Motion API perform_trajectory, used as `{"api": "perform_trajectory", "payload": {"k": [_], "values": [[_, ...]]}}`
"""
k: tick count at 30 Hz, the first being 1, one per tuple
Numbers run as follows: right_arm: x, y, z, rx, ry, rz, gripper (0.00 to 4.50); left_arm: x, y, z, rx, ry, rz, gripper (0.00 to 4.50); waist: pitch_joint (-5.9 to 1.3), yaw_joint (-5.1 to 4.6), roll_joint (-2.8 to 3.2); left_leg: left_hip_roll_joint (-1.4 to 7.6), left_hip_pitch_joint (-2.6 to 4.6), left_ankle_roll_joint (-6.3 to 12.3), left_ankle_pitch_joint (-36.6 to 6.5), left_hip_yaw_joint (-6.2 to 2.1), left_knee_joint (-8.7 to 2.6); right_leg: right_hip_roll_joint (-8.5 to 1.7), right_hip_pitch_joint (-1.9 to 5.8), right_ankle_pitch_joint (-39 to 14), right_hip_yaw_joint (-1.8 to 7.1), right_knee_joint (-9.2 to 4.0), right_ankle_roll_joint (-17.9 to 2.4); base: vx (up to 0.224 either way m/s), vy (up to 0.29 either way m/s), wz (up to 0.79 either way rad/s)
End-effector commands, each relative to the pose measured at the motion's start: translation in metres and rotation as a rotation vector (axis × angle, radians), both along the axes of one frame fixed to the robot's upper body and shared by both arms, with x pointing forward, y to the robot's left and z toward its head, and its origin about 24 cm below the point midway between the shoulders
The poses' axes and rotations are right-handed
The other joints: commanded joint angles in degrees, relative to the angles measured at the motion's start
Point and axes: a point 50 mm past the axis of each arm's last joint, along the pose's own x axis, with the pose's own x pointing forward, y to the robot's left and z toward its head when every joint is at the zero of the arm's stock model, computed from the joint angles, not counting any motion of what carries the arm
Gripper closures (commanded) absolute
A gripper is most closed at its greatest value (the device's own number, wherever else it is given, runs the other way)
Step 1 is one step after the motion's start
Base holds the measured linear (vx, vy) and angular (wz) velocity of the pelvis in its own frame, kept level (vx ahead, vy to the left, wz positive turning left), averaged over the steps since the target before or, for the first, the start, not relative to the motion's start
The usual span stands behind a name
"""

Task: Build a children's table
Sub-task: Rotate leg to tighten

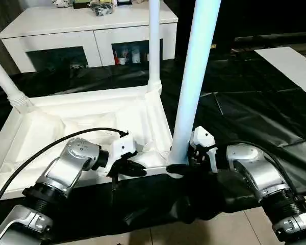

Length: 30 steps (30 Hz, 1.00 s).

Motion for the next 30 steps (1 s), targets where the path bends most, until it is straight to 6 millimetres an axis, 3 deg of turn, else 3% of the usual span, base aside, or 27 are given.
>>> {"api": "perform_trajectory", "payload": {"k": [1, 4, 8, 14, 16, 18, 19, 22, 24, 26, 29, 30], "values": [[0.006, -0.001, 0.003, 0.0, -0.018, -0.045, 1.56, -0.006, -0.002, -0.005, 0.017, 0.037, -0.036, 4.5, -3.46, -0.12, -0.7, 3.0, 0.66, 2.83, -11.9, -1.36, -4.46, -3.18, 2.85, -14.9, 2.41, -3.71, -12.6, 0.0, 0.0, 0.0], [0.014, -0.002, -0.005, -0.001, -0.02, -0.196, 1.74, -0.001, -0.003, -0.007, 0.012, 0.013, 0.032, 4.5, -3.28, -0.38, -0.53, 3.04, 0.74, 2.21, -13.1, -1.41, -4.64, -3.17, 2.64, -16.2, 2.45, -3.92, -12.4, 0.0, 0.0, 0.0], [0.025, -0.001, -0.018, 0.015, -0.011, -0.466, 1.77, 0.016, -0.007, -0.01, 0.002, -0.057, 0.216, 4.5, -3.14, -1.35, -0.76, 2.73, 1.12, -0.26, -16.5, -1.78, -4.95, -3.21, 2.65, -22.5, 2.28, -4.61, -10.5, 0.0, 0.0, 0.0], [0.034, 0.0, -0.035, -0.02, 0.0, -0.835, 1.78, 0.037, -0.012, -0.012, 0.011, -0.123, 0.444, 4.5, -3.17, -1.98, -0.61, 2.59, 1.14, -0.86, -16.8, -1.75, -4.96, -3.25, 2.39, -21.7, 2.45, -4.85, -9.9, 0.0, 0.0, 0.0], [0.035, 0.011, -0.048, -0.037, 0.008, -1.07, 1.78, 0.048, -0.018, -0.012, 0.011, -0.16, 0.569, 4.5, -3.17, -2.39, -0.42, 2.36, 1.31, -1.83, -17.5, -1.83, -5.05, -3.21, 2.16, -22.9, 2.31, -5.05, -9.6, 0.0, 0.0, 0.0], [0.035, 0.011, -0.048, -0.037, 0.008, -1.07, 1.78, 0.048, -0.018, -0.012, 0.011, -0.16, 0.569, 4.5, -3.13, -2.44, -0.46, 2.36, 1.28, -1.9, -18.2, -1.93, -5.13, -3.22, 2.24, -23.5, 2.23, -5.18, -9.1, 0.0, 0.0, 0.0], [0.037, 0.025, -0.049, -0.016, 0.011, -1.118, 1.78, 0.051, -0.024, -0.012, 0.006, -0.165, 0.595, 4.5, -3.31, -2.38, -0.22, 2.41, 1.23, -1.55, -18.3, -1.94, -5.06, -3.27, 2.28, -22.3, 2.26, -5.06, -9.1, 0.0, 0.0, 0.0], [0.039, 0.049, -0.04, 0.061, -0.03, -1.031, 1.78, 0.053, -0.03, -0.013, 0.001, -0.175, 0.599, 4.5, -3.29, -2.42, -0.39, 2.38, 1.25, -1.24, -19.0, -1.84, -5.13, -3.23, 2.14, -20.9, 2.27, -5.1, -9.6, 0.0, 0.0, 0.0], [0.04, 0.054, -0.033, 0.11, -0.054, -0.99, 1.22, 0.053, -0.032, -0.013, 0.003, -0.18, 0.586, 4.5, -3.29, -2.33, -0.41, 2.52, 1.17, -0.79, -18.6, -1.8, -5.18, -3.14, 2.34, -18.9, 2.34, -4.86, -9.9, 0.0, 0.0, 0.0], [0.041, 0.053, -0.026, 0.137, -0.095, -0.967, 1.06, 0.052, -0.033, -0.015, 0.003, -0.169, 0.583, 4.5, -3.33, -2.24, -0.38, 2.54, 1.07, -0.28, -17.9, -1.72, -5.15, -3.17, 2.49, -17.4, 2.33, -4.72, -10.3, 0.0, 0.0, 0.0], [0.045, 0.046, -0.017, 0.173, -0.109, -0.915, 0.74, 0.051, -0.03, -0.015, 0.006, -0.167, 0.566, 4.5, -3.43, -2.54, -0.58, 2.44, 0.23, 0.85, -15.8, -1.91, -5.1, -3.28, 3.42, -15.3, 2.2, -4.22, -10.8, 0.0, 0.0, 0.0], [0.045, 0.042, -0.015, 0.168, -0.113, -0.883, 0.66, 0.05, -0.028, -0.014, 0.007, -0.169, 0.55, 4.5, -3.42, -2.54, -0.38, 2.48, 0.24, 1.05, -15.4, -1.9, -5.09, -3.29, 3.33, -15.2, 2.2, -4.24, -10.9, 0.0, 0.0, 0.0]]}}
